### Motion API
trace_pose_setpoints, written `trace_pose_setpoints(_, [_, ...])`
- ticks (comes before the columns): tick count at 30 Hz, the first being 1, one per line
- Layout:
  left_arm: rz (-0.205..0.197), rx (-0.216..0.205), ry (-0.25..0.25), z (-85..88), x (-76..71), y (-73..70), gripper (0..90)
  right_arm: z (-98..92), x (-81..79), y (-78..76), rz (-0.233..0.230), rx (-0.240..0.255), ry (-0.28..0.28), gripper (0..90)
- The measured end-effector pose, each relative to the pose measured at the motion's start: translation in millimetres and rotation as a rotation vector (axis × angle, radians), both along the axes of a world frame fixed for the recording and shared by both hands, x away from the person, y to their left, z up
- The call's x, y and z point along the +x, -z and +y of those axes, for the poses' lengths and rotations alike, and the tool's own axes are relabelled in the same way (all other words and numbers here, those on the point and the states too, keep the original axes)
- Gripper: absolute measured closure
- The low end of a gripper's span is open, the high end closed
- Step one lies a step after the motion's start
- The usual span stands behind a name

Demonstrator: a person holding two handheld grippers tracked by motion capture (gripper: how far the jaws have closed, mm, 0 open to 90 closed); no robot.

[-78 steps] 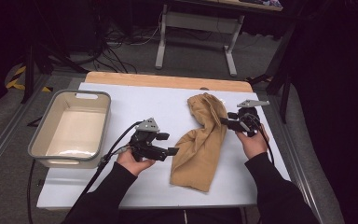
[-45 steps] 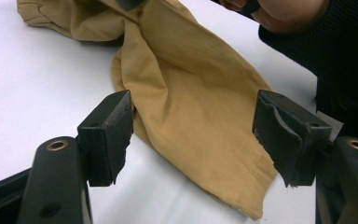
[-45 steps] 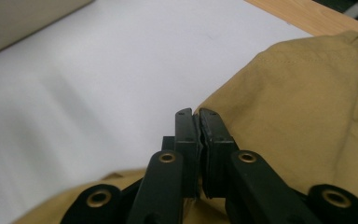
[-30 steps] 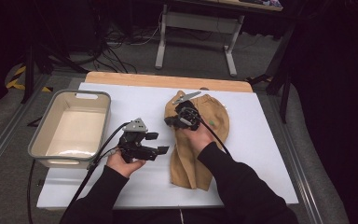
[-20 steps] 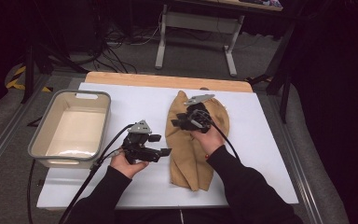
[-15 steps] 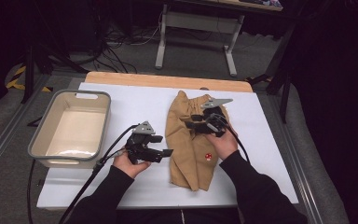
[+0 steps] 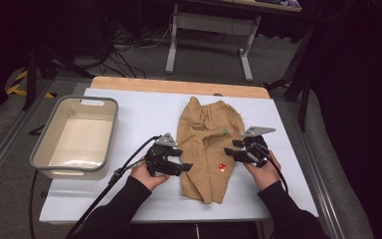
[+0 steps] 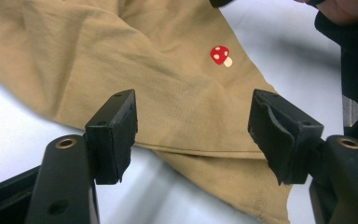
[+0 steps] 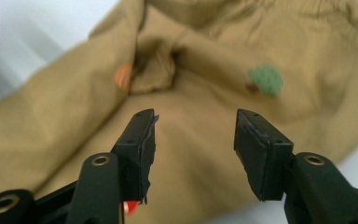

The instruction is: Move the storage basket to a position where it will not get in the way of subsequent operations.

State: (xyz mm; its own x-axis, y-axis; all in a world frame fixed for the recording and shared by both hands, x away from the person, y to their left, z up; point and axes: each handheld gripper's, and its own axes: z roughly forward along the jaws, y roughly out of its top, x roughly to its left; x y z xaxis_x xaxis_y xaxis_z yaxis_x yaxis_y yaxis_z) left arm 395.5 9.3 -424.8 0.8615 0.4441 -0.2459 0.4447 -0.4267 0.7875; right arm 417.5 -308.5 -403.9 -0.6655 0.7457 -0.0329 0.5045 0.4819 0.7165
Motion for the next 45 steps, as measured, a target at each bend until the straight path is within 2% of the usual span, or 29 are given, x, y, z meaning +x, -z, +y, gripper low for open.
trace_pose_setpoints(5, [-0.005, 0.020, 0.010, -3.4, -0.4, 2.8, 34.9, -7.5, -10.6, 14.3, 0.040, -0.023, 0.008, 49.8])
trace_pose_setpoints(12, [0.003, 0.020, 0.010, -3.7, -0.8, 3.2, 35.4, -6.5, -18.0, 31.3, 0.081, -0.066, 0.020, 49.8])
trace_pose_setpoints(14, [0.004, 0.021, 0.012, -3.7, -0.9, 3.2, 35.5, -4.5, -19.9, 36.2, 0.069, -0.096, 0.021, 50.5])
trace_pose_setpoints(17, [0.004, 0.021, 0.013, -3.7, -0.9, 3.3, 35.5, -5.3, -22.6, 39.8, 0.049, -0.081, 0.027, 52.4])
trace_pose_setpoints(22, [-0.002, 0.019, 0.014, -3.8, -0.9, 3.1, 35.4, -4.3, -22.9, 39.9, 0.039, -0.090, 0.036, 65.7])
trace_pose_setpoints(25, [0.002, 0.017, 0.010, -2.8, -1.1, 1.9, 35.4, -2.2, -22.4, 40.5, 0.037, -0.091, 0.010, 80.3])
trace_pose_setpoints(29, [-0.004, 0.018, 0.011, -2.0, -0.9, 1.3, 35.4, 1.4, -22.3, 40.1, 0.041, -0.106, -0.005, 89.9])
trace_pose_setpoints(34, [-0.002, 0.016, 0.011, -1.4, -1.2, 0.8, 35.4, 0.4, -19.9, 36.4, 0.072, -0.109, -0.001, 90.0])
trace_pose_setpoints(36, [-0.002, 0.015, 0.010, -0.8, -1.0, 0.2, 35.3, -2.3, -20.8, 32.7, 0.057, -0.107, 0.006, 90.0])
trace_pose_setpoints(37, [-0.004, 0.012, 0.009, -0.4, -0.7, 0.1, 35.3, -4.3, -21.2, 30.5, 0.047, -0.124, 0.016, 90.0])
trace_pose_setpoints(42, [-0.005, 0.015, 0.002, 0.5, -0.2, -0.1, 35.3, -30.5, -18.4, 19.6, 0.049, -0.125, 0.071, 90.0])
trace_pose_setpoints(45, [-0.006, 0.013, -0.001, 0.3, 0.3, 0.1, 35.3, -45.3, -19.9, 15.6, 0.056, -0.076, 0.087, 90.0])
